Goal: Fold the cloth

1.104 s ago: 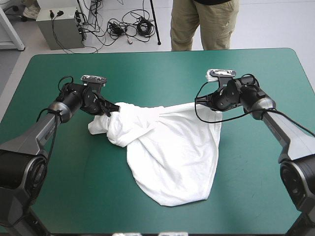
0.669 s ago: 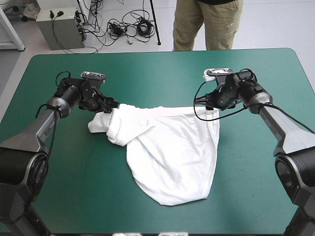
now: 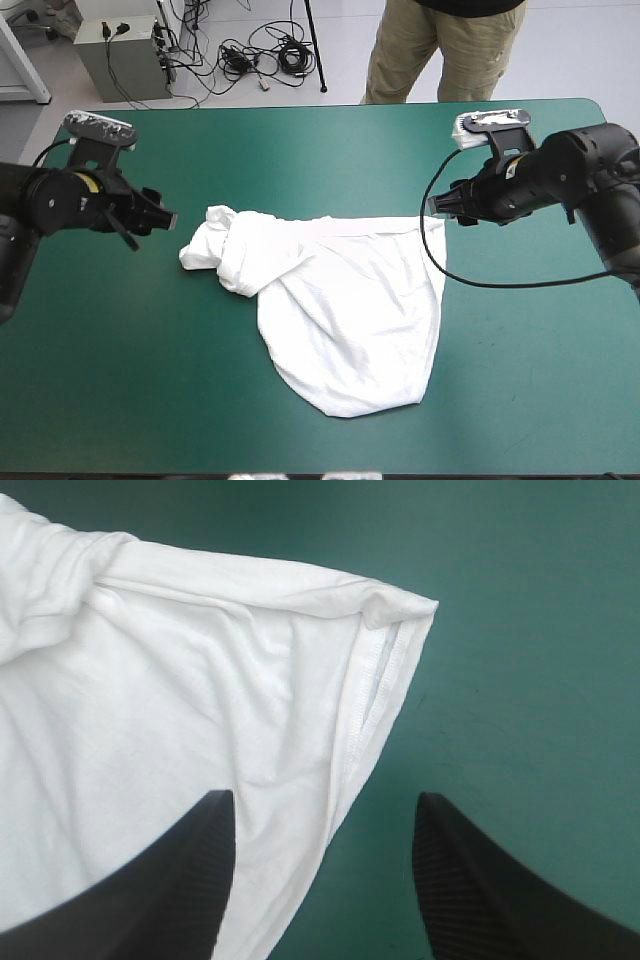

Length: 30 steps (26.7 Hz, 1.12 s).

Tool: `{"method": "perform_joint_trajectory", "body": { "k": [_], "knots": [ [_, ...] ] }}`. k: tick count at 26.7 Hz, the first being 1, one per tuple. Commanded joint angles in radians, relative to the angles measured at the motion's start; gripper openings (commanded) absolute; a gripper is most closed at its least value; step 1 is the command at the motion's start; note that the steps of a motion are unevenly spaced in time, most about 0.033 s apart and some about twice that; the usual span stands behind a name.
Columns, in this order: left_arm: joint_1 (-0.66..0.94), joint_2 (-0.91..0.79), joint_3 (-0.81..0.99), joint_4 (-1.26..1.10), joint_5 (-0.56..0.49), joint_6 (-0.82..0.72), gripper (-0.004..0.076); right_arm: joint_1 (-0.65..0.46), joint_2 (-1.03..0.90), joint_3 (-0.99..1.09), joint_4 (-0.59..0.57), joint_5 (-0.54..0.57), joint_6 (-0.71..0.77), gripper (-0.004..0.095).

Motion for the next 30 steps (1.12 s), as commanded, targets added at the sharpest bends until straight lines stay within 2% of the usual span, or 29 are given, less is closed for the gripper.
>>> {"method": "perform_joint_trajectory", "body": {
  "k": [1, 5, 10, 12, 15, 18, 22, 28, 30],
  "knots": [
    [-0.001, -0.119, 0.094, -0.003, -0.024, -0.013, 0.0473, -0.003, -0.085, -0.035, 0.012, 0.003, -0.001, 0.0513],
    [-0.001, -0.124, 0.199, -0.018, -0.056, -0.020, 0.0473, -0.003, -0.093, -0.035, 0.013, 0.003, -0.001, 0.0513],
    [-0.001, -0.116, 0.199, -0.251, -0.033, 0.050, 0.0472, -0.003, -0.080, -0.035, 0.013, 0.003, 0.002, 0.0513],
    [-0.001, -0.116, 0.199, -0.262, -0.029, 0.050, 0.0472, -0.003, -0.075, -0.035, 0.013, 0.003, 0.002, 0.0513],
    [-0.017, -0.116, 0.199, -0.266, 0.037, 0.053, 0.0466, -0.003, -0.068, -0.035, 0.013, 0.003, 0.002, 0.0513],
    [-0.087, -0.114, 0.215, -0.259, 0.042, 0.051, 0.0422, -0.003, -0.059, -0.035, 0.006, 0.003, 0.006, 0.0513],
    [-0.159, -0.114, 0.236, -0.184, 0.018, -0.001, 0.0409, -0.003, -0.048, -0.035, 0.008, 0.003, 0.006, 0.0486],
    [-0.159, -0.101, 0.239, 0.109, -0.043, -0.167, 0.0410, -0.003, -0.045, -0.035, 0.013, 0.003, 0.006, 0.0445],
    [-0.148, -0.070, 0.236, 0.151, -0.057, -0.173, 0.0411, -0.003, -0.045, -0.035, 0.013, 0.003, 0.006, 0.0445]
  ]
}}
